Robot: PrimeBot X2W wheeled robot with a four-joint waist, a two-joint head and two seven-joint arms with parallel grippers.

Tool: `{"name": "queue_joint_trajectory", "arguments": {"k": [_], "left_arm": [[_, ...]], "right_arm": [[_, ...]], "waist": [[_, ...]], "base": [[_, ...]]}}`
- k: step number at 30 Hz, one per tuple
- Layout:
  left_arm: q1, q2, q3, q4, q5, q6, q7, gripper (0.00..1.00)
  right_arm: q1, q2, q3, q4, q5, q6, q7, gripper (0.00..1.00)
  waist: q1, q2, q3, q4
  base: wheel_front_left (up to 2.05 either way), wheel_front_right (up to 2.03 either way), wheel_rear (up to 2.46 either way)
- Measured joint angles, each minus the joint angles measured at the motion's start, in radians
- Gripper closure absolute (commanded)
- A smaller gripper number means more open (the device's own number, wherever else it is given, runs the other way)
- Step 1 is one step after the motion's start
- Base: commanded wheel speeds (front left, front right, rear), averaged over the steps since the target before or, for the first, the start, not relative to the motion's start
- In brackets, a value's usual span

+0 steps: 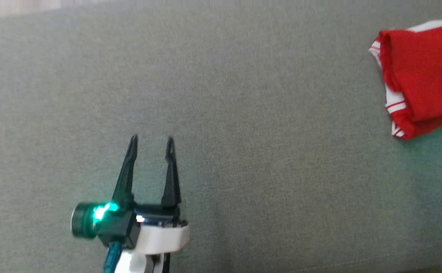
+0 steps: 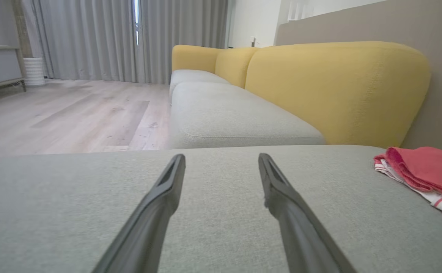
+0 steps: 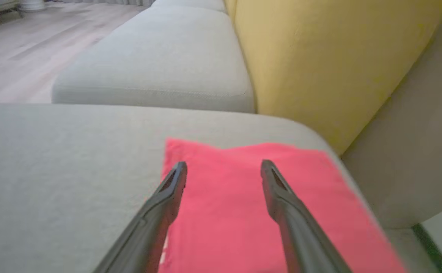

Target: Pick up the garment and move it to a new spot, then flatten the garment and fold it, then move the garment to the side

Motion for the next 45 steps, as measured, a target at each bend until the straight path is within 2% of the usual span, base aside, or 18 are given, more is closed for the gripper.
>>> {"name": "queue_joint_trajectory", "arguments": {"k": [6, 11, 15, 17, 23, 26, 30, 45], "left_arm": [[0.079, 0.0, 0.02, 0.013, -0.004, 0.025, 0.0, 0.0], [0.144, 0.0, 0.049, 0.007, -0.051, 0.014, 0.0, 0.0], [0.211, 0.001, 0.076, 0.003, -0.057, 0.013, 0.0, 0.0], [0.244, 0.001, 0.085, -0.019, -0.057, -0.004, 0.0, 0.0], [0.316, 0.001, 0.113, -0.068, -0.046, -0.017, 0.0, 0.0], [0.348, 0.001, 0.135, -0.071, -0.036, -0.021, 0.0, 0.0], [0.367, 0.002, 0.143, -0.075, -0.027, -0.048, 0.0, 0.0], [0.374, 0.002, 0.159, -0.051, -0.02, -0.064, 0.0, 0.0]], "right_arm": [[0.134, 0.145, 0.159, -0.028, 0.008, 0.0, -0.102, 0.0], [0.229, 0.25, 0.262, -0.023, -0.006, 0.0, -0.22, 0.0], [0.314, 0.318, 0.295, -0.013, -0.04, 0.0, -0.288, 0.0], [0.343, 0.342, 0.283, -0.027, -0.063, 0.0, -0.299, 0.0], [0.441, 0.398, 0.137, -0.167, -0.173, 0.0, -0.305, 0.0], [0.51, 0.418, 0.082, -0.175, -0.211, 0.0, -0.305, 0.0], [0.57, 0.452, 0.015, -0.185, -0.246, 0.0, -0.305, 0.0], [0.582, 0.484, -0.016, -0.2, -0.258, 0.0, -0.305, 0.0]], "waist": [[-0.0001, 0.0, -0.096, 0.018], [-0.0002, 0.0, -0.178, 0.042], [-0.0002, 0.0, -0.244, 0.062], [-0.0002, 0.0, -0.276, 0.071], [-0.0002, 0.0, -0.336, 0.093], [0.0001, 0.0, -0.349, 0.102], [0.0001, 0.0, -0.357, 0.108], [0.0001, 0.0, -0.359, 0.087]], "base": [[0.0, 0.0, 0.0], [0.0, 0.0, 0.0], [0.0, 0.0, 0.0], [0.0, 0.0, 0.0], [0.0, 0.0, 0.0], [0.0, 0.0, 0.0], [0.0, 0.0, 0.0], [0.0, 0.0, 0.0]]}}
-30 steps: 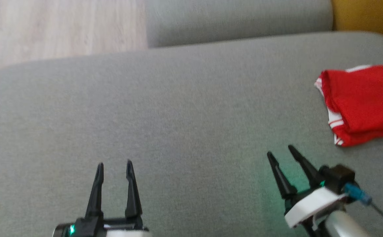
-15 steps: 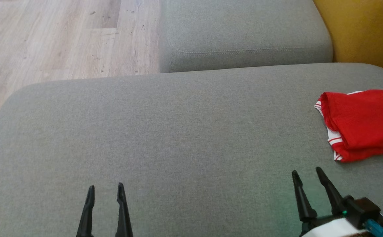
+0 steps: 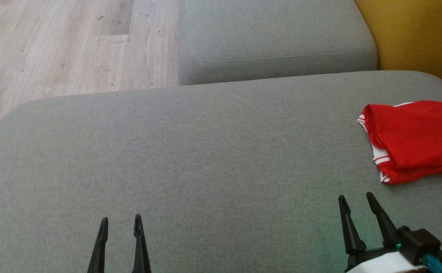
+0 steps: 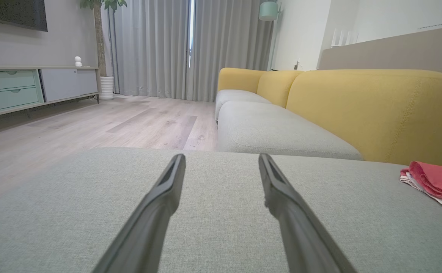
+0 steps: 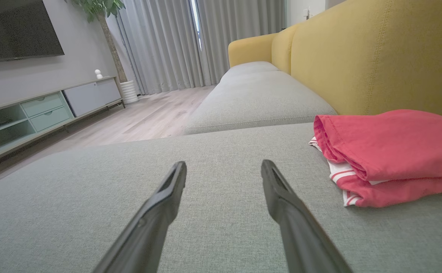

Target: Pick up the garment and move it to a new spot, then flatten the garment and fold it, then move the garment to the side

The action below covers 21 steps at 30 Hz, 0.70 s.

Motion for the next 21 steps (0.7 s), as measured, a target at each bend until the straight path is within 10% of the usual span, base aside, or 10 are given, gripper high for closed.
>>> {"name": "queue_joint_trajectory", "arguments": {"k": [3, 4, 21], "left_arm": [[0.0, 0.0, 0.0, 0.002, 0.0, 0.0, 0.0, 0.0], [0.0, 0.0, 0.0, 0.005, 0.0, 0.0, 0.0, 1.0], [0.002, 0.003, 0.006, 0.113, -0.145, -0.019, 0.028, 1.0]], "right_arm": [[0.0, 0.0, 0.0, 0.0, 0.0, 0.0, 0.0, 0.0], [0.0, 0.0, 0.0, 0.001, 0.0, 0.0, 0.0, 1.0], [0.027, 0.0, -0.001, 0.086, 0.14, 0.0, 0.028, 1.0]], "waist": [[0.0, 0.0, -0.001, -0.002], [0.0, 0.0, -0.002, -0.002], [0.0001, 0.0, 0.006, -0.004]], "base": [[0.0, 0.0, 0.0], [0.0, 0.0, 0.0], [0.0, 0.0, 0.0]]}}
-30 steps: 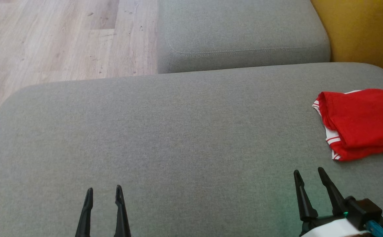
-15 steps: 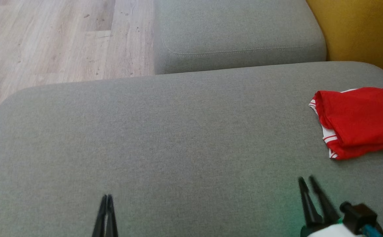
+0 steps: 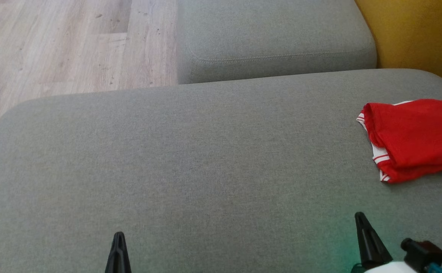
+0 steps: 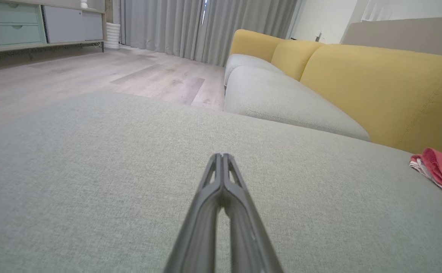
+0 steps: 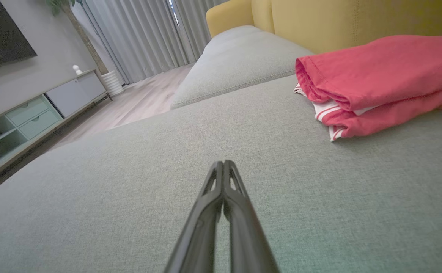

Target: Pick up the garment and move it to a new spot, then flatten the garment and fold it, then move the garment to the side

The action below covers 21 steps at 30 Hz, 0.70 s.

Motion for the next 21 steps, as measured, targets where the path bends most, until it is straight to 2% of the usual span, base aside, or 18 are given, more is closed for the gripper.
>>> {"name": "queue_joint_trajectory", "arguments": {"k": [21], "left_arm": [[-0.059, 0.005, 0.035, 0.048, -0.254, -0.053, 0.044, 1.0]], "right_arm": [[-0.04, 0.0, -0.031, 0.0, 0.244, 0.0, 0.049, 1.0]], "waist": [[0.0, 0.0, 0.011, -0.001]], "base": [[0.0, 0.0, 0.0]]}}
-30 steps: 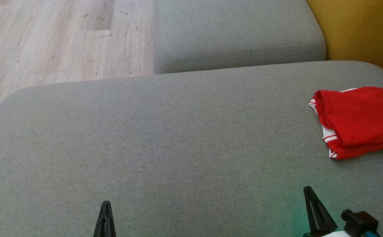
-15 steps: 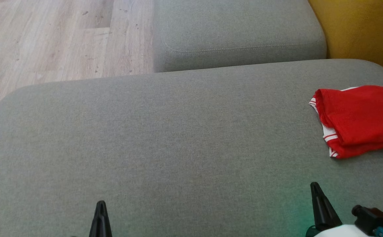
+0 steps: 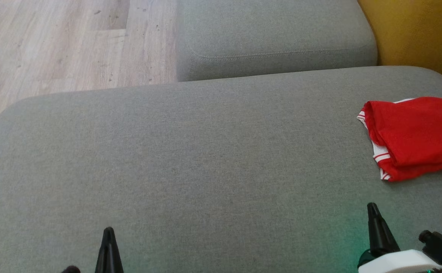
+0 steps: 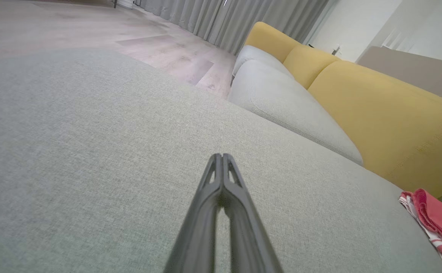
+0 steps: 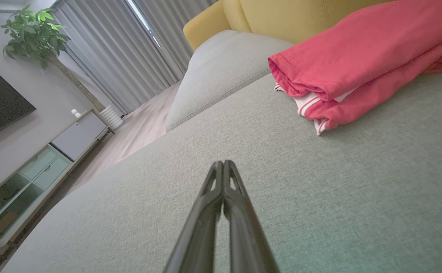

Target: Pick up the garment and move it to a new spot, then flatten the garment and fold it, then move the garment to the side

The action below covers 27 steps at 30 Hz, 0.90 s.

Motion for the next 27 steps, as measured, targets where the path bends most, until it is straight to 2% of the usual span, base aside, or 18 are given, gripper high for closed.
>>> {"name": "queue_joint_trajectory", "arguments": {"k": [27], "left_arm": [[-0.078, 0.006, 0.062, 0.049, -0.316, -0.061, 0.072, 1.0]], "right_arm": [[-0.052, 0.005, -0.051, 0.0, 0.305, 0.0, 0.071, 1.0]], "waist": [[0.0, 0.0, 0.015, -0.002]], "base": [[0.0, 0.0, 0.0]]}}
